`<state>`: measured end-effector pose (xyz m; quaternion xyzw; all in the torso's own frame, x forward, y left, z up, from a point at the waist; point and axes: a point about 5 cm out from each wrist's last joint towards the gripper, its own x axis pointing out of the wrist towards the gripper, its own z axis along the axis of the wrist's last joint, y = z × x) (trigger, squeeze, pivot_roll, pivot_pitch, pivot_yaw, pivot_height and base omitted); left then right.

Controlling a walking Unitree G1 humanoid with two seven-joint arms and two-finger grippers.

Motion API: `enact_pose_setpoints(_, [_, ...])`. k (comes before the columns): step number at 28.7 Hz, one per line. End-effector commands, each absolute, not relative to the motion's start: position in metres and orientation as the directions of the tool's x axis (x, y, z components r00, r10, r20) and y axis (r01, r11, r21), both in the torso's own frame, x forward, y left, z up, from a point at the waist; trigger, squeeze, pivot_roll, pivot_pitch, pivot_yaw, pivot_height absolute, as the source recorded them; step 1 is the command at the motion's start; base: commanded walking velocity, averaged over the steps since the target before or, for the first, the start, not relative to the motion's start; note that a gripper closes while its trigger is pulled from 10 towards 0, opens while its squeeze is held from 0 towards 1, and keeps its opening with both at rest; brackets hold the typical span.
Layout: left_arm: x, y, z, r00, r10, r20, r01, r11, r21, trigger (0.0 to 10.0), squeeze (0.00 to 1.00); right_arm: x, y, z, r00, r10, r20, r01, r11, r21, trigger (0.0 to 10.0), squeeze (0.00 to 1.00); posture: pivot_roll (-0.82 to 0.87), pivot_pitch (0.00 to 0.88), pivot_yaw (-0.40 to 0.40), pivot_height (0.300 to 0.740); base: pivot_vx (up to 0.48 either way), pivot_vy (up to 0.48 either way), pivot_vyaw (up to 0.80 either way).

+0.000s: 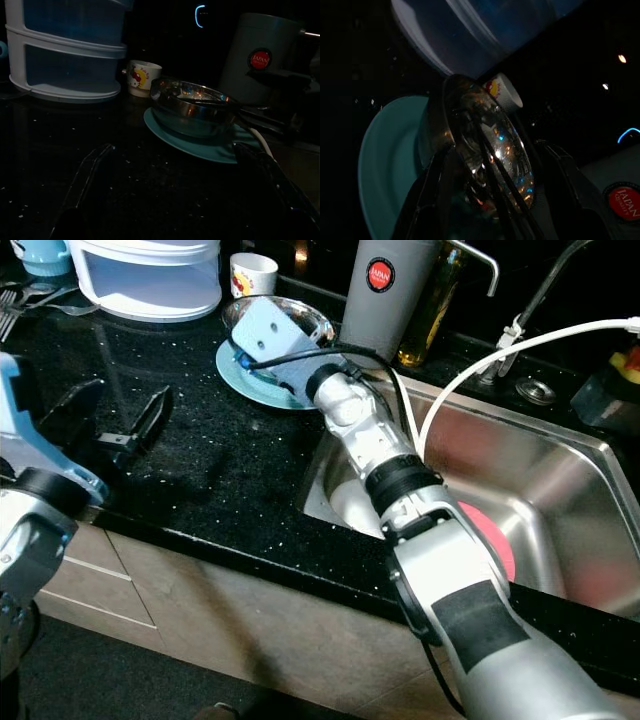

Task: Kitchen organization

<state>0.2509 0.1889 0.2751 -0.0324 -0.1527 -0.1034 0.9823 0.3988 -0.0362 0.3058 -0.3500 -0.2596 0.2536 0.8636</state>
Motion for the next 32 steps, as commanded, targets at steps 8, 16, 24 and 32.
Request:
enact_pose_setpoints(8, [0.252,0.182,0.272,0.928,-0.214,0.305,0.238,0.97,-0.042,10.0,0.0,0.408,-0.078,0.286,0.778,0.627,0.048,-0.302,0.44,-0.846,10.0,0.0,0.24,0.084,-0.192,0.74,0.0,0.0,0.0])
enact_pose_setpoints(16, [0.254,0.179,0.272,0.926,-0.223,0.306,0.249,0.967,-0.047,10.0,0.0,0.411,-0.095,0.297,0.822,0.565,0.069,-0.224,0.432,-0.874,10.0,0.0,0.23,0.073,-0.189,0.74,0.0,0.0,0.0])
enact_pose_setpoints(24, [0.255,0.178,0.272,0.922,-0.231,0.31,0.256,0.966,-0.045,10.0,0.0,0.409,-0.092,0.297,0.816,0.573,0.077,-0.204,0.41,-0.889,10.0,0.0,0.23,0.056,-0.183,0.74,0.0,0.0,0.0])
enact_pose_setpoints(32, [0.256,0.177,0.274,0.92,-0.234,0.315,0.26,0.965,-0.043,10.0,0.0,0.407,-0.084,0.296,0.81,0.578,0.099,-0.168,0.391,-0.905,0.0,0.0,0.23,0.059,-0.184,0.74,0.0,0.0,0.0])
